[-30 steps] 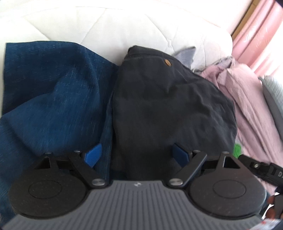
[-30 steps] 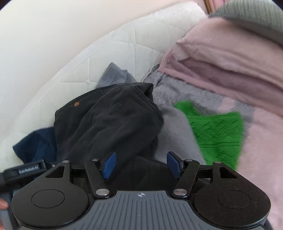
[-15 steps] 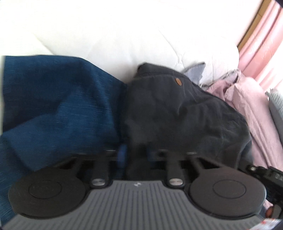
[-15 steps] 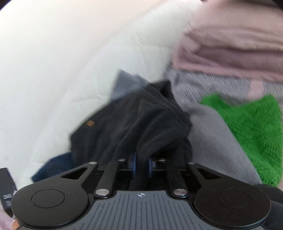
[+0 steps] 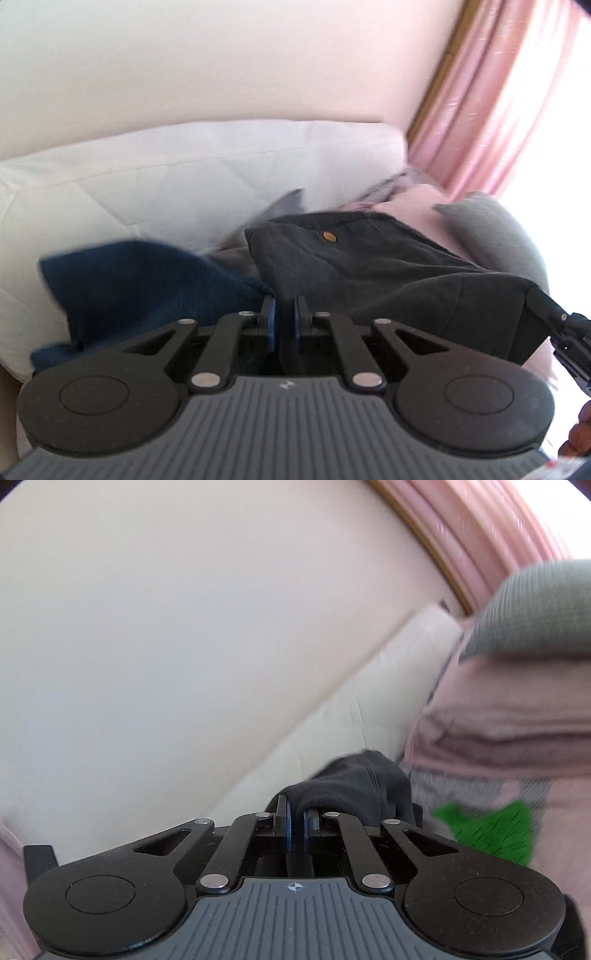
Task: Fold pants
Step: 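Grasp the black trousers with both grippers, then lift the black trousers and lay them on open duvet with both grippers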
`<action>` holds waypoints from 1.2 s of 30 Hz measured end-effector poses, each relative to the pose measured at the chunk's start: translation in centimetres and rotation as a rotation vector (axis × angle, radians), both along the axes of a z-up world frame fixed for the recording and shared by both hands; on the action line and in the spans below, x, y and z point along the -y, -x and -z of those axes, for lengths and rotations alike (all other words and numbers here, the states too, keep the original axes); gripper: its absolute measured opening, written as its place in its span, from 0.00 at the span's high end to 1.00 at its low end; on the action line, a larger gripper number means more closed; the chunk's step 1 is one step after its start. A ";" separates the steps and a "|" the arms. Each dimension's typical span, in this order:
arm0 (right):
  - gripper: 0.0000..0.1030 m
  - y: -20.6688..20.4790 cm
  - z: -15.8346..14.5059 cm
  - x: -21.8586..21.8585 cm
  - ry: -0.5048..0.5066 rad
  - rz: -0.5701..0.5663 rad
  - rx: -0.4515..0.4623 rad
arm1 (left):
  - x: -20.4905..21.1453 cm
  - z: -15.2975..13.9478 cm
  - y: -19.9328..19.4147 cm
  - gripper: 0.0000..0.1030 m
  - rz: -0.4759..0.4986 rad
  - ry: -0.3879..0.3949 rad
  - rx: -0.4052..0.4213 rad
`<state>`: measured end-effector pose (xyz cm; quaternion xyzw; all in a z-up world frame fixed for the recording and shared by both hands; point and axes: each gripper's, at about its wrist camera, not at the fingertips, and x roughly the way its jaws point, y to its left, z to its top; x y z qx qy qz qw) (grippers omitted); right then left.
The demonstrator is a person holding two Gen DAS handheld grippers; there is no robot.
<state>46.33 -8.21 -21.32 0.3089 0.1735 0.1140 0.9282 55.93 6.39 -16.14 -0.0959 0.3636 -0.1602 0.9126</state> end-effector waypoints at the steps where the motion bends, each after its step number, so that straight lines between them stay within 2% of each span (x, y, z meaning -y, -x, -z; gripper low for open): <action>1: 0.98 1.3 -1.1 0.4 0.013 0.017 0.007 | 0.6 -0.7 1.0 0.89 0.006 0.010 -0.007; 2: 0.98 2.6 -1.9 1.0 0.008 0.029 0.015 | 1.1 -1.3 2.2 0.87 0.013 0.023 -0.015; 4: 0.98 5.7 -3.6 2.2 -0.001 0.052 0.040 | 1.9 -1.7 4.1 0.73 0.019 0.031 -0.029; 5: 0.98 7.3 -4.3 2.8 0.002 0.066 0.049 | 2.2 -1.7 5.3 0.70 0.015 0.031 -0.042; 10: 0.98 15.1 -6.9 6.4 -0.001 0.143 0.068 | 2.3 -2.6 11.5 0.70 -0.010 0.067 -0.103; 12: 0.98 18.3 -8.1 7.6 0.005 0.178 0.077 | 3.5 -3.5 13.3 0.70 -0.017 -0.023 -0.098; 13: 0.98 19.9 -8.9 8.2 0.007 0.197 0.086 | 4.9 -4.0 14.1 0.70 -0.019 -0.128 -0.096; 14: 0.98 21.6 -9.7 8.8 0.007 0.216 0.096 | 5.7 -4.3 14.8 0.70 -0.030 -0.198 -0.099; 15: 0.98 23.3 -10.6 9.5 0.009 0.242 0.106 | 6.4 -4.7 15.5 0.69 -0.041 -0.234 -0.096; 17: 0.98 27.0 -12.4 11.3 0.008 0.306 0.141 | 7.5 -6.1 17.3 0.70 -0.026 -0.192 -0.087; 18: 0.98 29.4 -13.5 12.4 0.001 0.338 0.164 | 7.9 -6.9 18.4 0.69 0.012 -0.103 -0.090; 20: 0.98 34.6 -15.7 14.6 -0.004 0.414 0.226 | 8.9 -8.0 20.2 0.62 0.050 0.035 -0.124; 21: 0.98 37.5 -16.7 15.8 0.007 0.462 0.260 | 9.8 -8.4 21.3 0.61 0.062 0.055 -0.123; 23: 0.98 43.8 -18.0 17.8 0.020 0.570 0.303 | 11.8 -8.8 24.1 0.60 0.096 0.029 -0.094; 25: 0.98 51.2 -18.1 19.5 0.070 0.737 0.300 | 13.9 -8.5 27.2 0.59 0.139 0.008 -0.090; 27: 0.98 57.3 -17.4 20.4 0.193 0.891 0.227 | 16.3 -7.2 30.6 0.58 0.202 0.000 -0.120; 28: 0.93 59.6 -16.6 21.0 0.238 0.931 0.163 | 17.5 -6.2 32.2 0.58 0.230 -0.008 -0.139; 29: 0.86 61.2 -15.5 22.1 0.254 0.926 0.063 | 19.0 -5.2 34.0 0.58 0.264 -0.020 -0.164; 30: 0.65 62.0 -14.2 23.4 0.234 0.879 -0.064 | 20.4 -4.1 35.8 0.58 0.291 -0.038 -0.189; 31: 0.55 63.0 -12.2 25.1 0.168 0.822 -0.240 | 21.8 -2.9 37.4 0.58 0.317 -0.058 -0.222; 32: 0.55 63.7 -10.0 26.4 0.094 0.795 -0.397 | 23.3 -1.9 39.1 0.58 0.350 -0.076 -0.258; 33: 0.55 64.9 -7.9 27.4 0.024 0.769 -0.516 | 24.6 -1.0 40.7 0.58 0.391 -0.092 -0.287; 34: 0.55 66.5 -5.8 28.3 -0.053 0.743 -0.607 | 25.8 -0.2 42.3 0.57 0.432 -0.111 -0.311; 36: 0.55 69.5 -3.6 29.2 -0.135 0.721 -0.727 | 27.6 1.0 45.6 0.57 0.499 -0.160 -0.353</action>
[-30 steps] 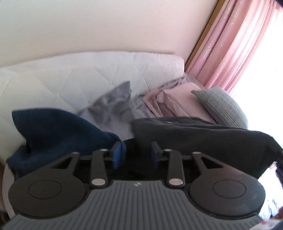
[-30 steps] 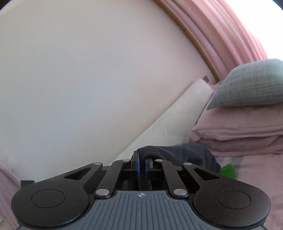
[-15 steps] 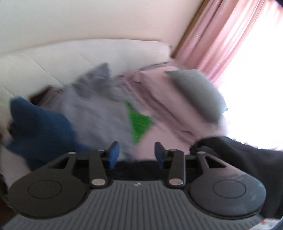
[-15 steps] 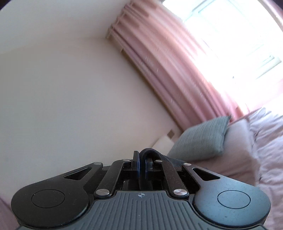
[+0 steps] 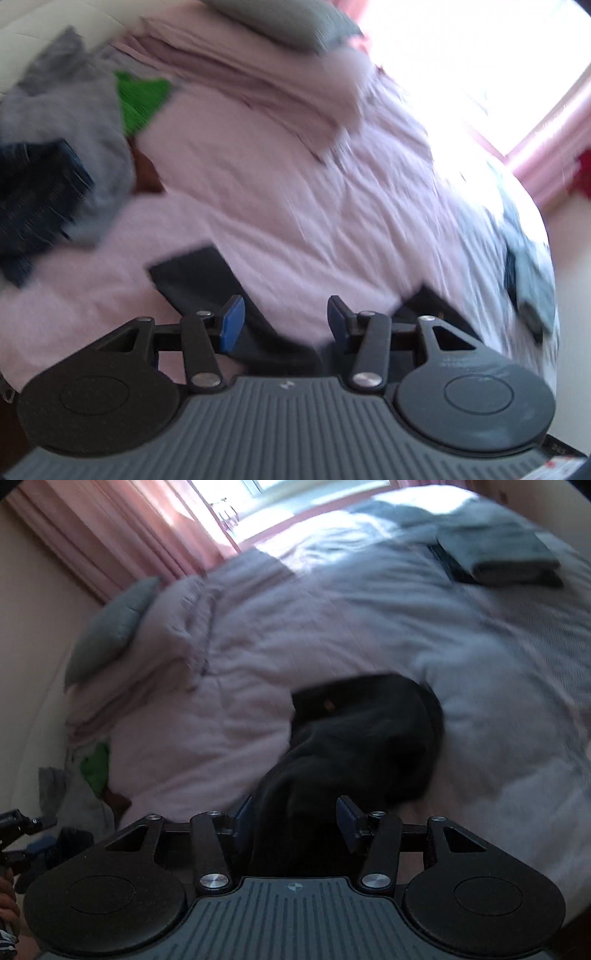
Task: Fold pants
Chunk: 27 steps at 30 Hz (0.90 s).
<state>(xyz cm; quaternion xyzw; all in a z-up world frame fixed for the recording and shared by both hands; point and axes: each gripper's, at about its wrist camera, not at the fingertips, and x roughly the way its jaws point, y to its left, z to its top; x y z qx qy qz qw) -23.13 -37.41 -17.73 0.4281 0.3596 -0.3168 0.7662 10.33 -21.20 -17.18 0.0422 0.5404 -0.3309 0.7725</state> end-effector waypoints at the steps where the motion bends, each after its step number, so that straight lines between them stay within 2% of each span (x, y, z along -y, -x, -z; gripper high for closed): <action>1: 0.54 1.2 0.5 0.4 -0.040 -0.007 -0.028 | 0.6 0.4 1.5 0.56 0.025 -0.025 -0.019; 4: 0.54 4.4 -0.1 1.0 -0.063 -0.019 -0.059 | 0.9 1.6 5.3 0.53 0.091 -0.081 -0.075; 8: 0.51 5.4 -0.7 -0.4 -0.067 -0.075 -0.107 | -0.5 2.2 9.4 0.52 0.166 -0.123 -0.120; 12: 0.50 5.0 2.2 -3.4 -0.038 -0.125 -0.154 | -3.1 2.2 12.4 0.51 0.208 -0.164 -0.123; 13: 0.49 5.1 2.1 -4.0 -0.034 -0.133 -0.161 | -3.5 2.4 12.8 0.51 0.211 -0.171 -0.125; 15: 0.49 3.6 4.0 -5.0 -0.019 -0.153 -0.169 | -5.2 2.1 13.7 0.51 0.203 -0.180 -0.120; 21: 0.49 3.5 3.8 -9.9 0.041 -0.211 -0.182 | -8.9 0.6 16.0 0.49 0.234 -0.198 -0.056; 27: 0.49 5.8 3.5 -12.9 0.041 -0.195 -0.182 | -10.2 0.3 17.9 0.49 0.265 -0.184 -0.028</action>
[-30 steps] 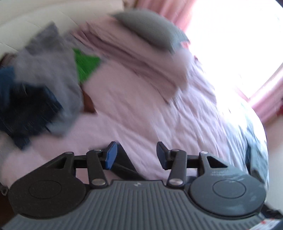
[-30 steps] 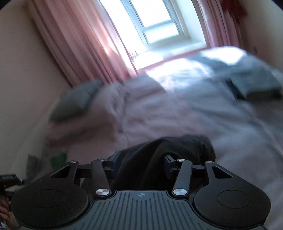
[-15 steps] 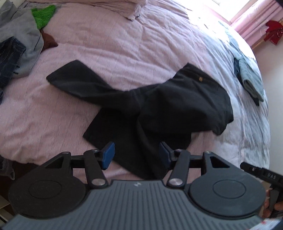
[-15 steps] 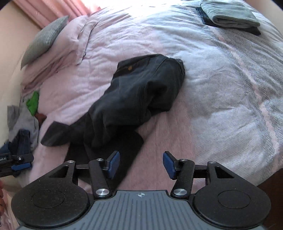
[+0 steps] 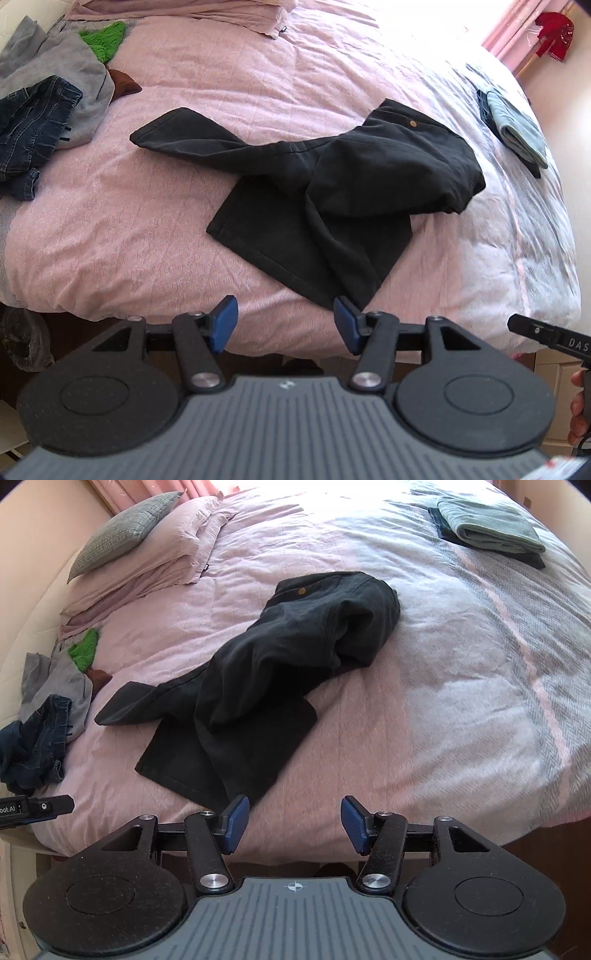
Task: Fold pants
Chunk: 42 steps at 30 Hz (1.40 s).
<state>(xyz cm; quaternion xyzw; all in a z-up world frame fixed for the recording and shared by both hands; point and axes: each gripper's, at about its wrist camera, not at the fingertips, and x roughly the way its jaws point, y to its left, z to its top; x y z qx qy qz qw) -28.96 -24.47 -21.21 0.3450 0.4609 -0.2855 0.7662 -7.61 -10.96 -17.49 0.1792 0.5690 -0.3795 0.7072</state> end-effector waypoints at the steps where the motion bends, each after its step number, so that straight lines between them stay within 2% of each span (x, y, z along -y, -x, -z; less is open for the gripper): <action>1: 0.49 0.4 0.0 -0.1 -0.002 0.004 -0.007 | -0.1 0.0 0.3 0.49 0.000 0.005 0.000; 7: 0.49 1.7 -0.7 1.8 0.028 0.016 0.002 | 0.2 -0.1 1.6 0.49 0.000 0.035 -0.001; 13: 0.49 2.8 -0.9 7.2 0.049 0.021 0.014 | 2.5 1.7 2.3 0.49 -0.052 0.065 -0.021; 15: 0.49 2.9 -0.7 10.0 0.049 0.012 0.012 | 3.6 2.8 2.4 0.49 -0.083 0.076 -0.030; 21: 0.49 2.7 0.0 21.1 0.056 -0.047 0.011 | 7.5 7.2 3.3 0.49 -0.241 0.017 -0.036; 27: 0.49 0.5 1.4 31.6 0.077 -0.125 -0.038 | 10.1 11.8 4.1 0.49 -0.362 0.007 -0.076; 30: 0.49 -1.0 1.8 35.3 0.093 -0.146 -0.050 | 11.2 14.6 4.4 0.49 -0.404 -0.021 -0.072; 34: 0.49 -2.5 2.5 38.4 0.078 -0.158 -0.028 | 12.6 18.1 4.5 0.49 -0.449 -0.063 -0.085; 39: 0.49 -5.5 4.7 39.7 0.011 -0.190 -0.005 | 13.0 20.4 4.3 0.50 -0.489 -0.082 -0.077; 42: 0.48 -8.0 6.7 40.2 -0.033 -0.222 0.029 | 13.0 21.3 4.1 0.57 -0.500 -0.078 -0.080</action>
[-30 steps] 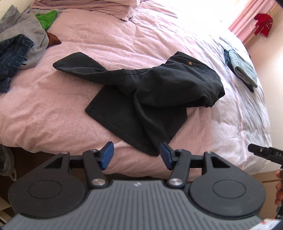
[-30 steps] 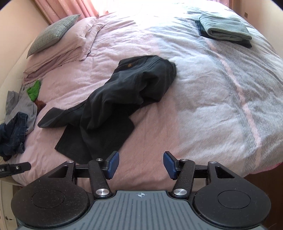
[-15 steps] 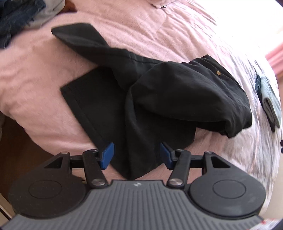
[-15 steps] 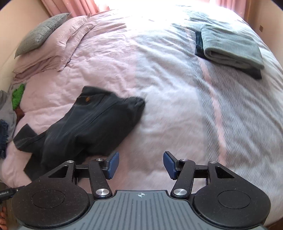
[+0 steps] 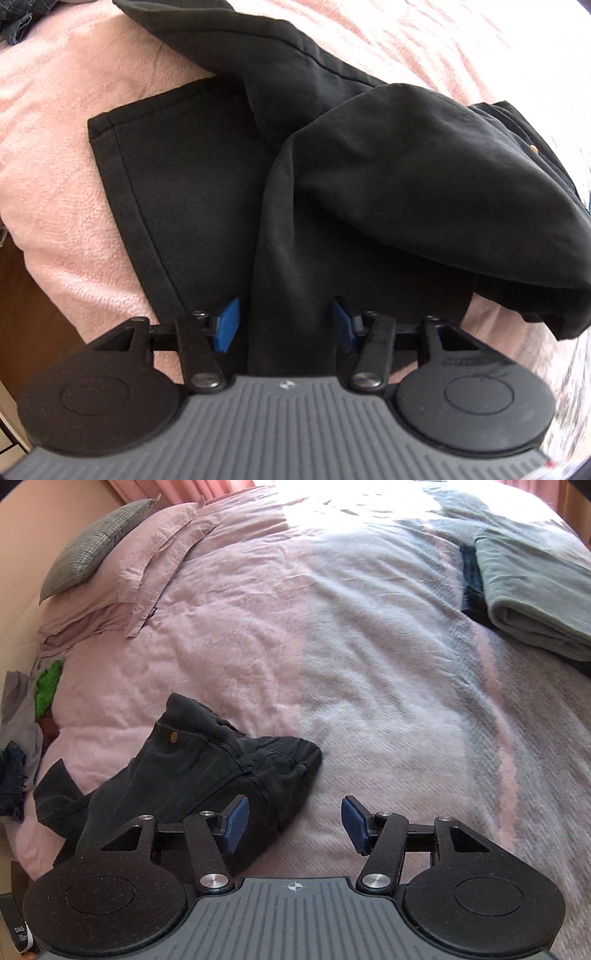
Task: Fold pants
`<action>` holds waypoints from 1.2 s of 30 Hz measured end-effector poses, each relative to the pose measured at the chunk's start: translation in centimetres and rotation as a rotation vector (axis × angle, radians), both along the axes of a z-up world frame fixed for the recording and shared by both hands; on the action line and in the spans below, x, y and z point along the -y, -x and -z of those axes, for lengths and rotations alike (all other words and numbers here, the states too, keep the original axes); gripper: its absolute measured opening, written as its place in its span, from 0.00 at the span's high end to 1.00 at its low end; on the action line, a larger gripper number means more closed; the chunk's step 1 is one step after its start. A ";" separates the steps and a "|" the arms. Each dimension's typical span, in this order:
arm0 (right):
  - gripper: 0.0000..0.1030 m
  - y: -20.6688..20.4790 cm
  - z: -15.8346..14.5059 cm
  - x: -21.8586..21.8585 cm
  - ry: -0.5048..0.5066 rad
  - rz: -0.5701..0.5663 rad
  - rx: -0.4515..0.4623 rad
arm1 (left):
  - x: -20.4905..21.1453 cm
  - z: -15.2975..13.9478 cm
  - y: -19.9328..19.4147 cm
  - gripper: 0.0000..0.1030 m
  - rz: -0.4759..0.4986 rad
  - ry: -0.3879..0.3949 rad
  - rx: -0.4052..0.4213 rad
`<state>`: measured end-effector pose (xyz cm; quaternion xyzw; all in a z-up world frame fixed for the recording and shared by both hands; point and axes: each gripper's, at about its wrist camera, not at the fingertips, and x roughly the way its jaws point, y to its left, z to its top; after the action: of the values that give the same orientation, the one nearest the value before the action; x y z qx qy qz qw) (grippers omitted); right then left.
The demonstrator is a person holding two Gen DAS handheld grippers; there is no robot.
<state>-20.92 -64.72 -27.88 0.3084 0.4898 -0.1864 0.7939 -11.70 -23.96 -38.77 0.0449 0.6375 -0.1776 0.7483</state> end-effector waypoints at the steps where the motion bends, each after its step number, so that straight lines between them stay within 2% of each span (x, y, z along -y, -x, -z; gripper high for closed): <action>1: 0.46 -0.9 0.8 0.2 -0.019 -0.010 0.017 | 0.1 0.1 0.0 0.64 0.000 0.011 -0.004; 4: 0.44 -4.2 3.4 0.7 -0.072 -0.048 0.043 | 0.3 0.3 -0.2 0.67 0.010 0.026 0.008; 7: 0.44 -7.9 6.1 0.7 -0.114 -0.135 0.074 | 0.1 0.2 -0.8 0.69 -0.016 0.062 0.030; 9: 0.44 -10.9 7.7 0.3 -0.122 -0.187 0.069 | 0.0 0.5 -1.4 0.69 -0.040 0.073 0.025; 12: 0.44 -14.7 10.0 -0.5 -0.122 -0.247 0.052 | 0.5 1.2 -1.8 0.70 -0.010 0.060 0.028; 13: 0.45 -15.6 10.7 -0.7 -0.137 -0.266 0.050 | 0.7 1.2 -1.9 0.88 0.001 0.063 0.038; 14: 0.46 -16.2 11.2 -1.0 -0.144 -0.283 0.049 | 0.9 1.3 -2.0 0.96 0.017 0.064 0.040; 16: 0.84 -16.7 11.5 -1.8 -0.113 -0.332 0.028 | 1.2 1.0 -2.5 0.97 0.031 0.069 0.033; 17: 0.85 -16.4 11.2 -2.1 -0.102 -0.352 0.043 | 1.4 0.6 -2.8 0.97 0.045 0.071 0.043; 20: 0.89 -14.4 9.1 -2.2 -0.029 -0.332 0.111 | 2.2 -1.2 -3.6 0.97 0.103 0.055 0.116; 23: 0.89 -11.7 5.7 -0.7 0.001 -0.215 0.218 | 3.2 -4.3 -5.7 0.97 0.149 0.073 0.217; 27: 0.90 -9.7 0.1 1.8 0.076 -0.080 0.376 | 7.3 -9.9 -9.9 0.97 0.266 0.112 0.389; 30: 0.90 -9.5 -4.8 3.1 0.170 0.005 0.498 | 12.1 -15.9 -12.6 0.97 0.345 0.170 0.540; 32: 0.99 -9.4 -8.9 3.9 0.253 0.082 0.601 | 14.8 -20.9 -13.6 0.97 0.381 0.210 0.662; 34: 0.99 -8.7 -12.9 5.1 0.298 0.168 0.692 | 16.7 -25.9 -13.8 0.97 0.414 0.277 0.766; 36: 1.00 -7.6 -16.6 5.5 0.366 0.203 0.778 | 17.5 -30.5 -12.7 0.97 0.449 0.332 0.872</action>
<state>-13.28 -70.18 -11.28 0.2563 0.0804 -0.2170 0.9385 0.97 -41.50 -8.25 0.1312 0.2041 -0.3975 0.8850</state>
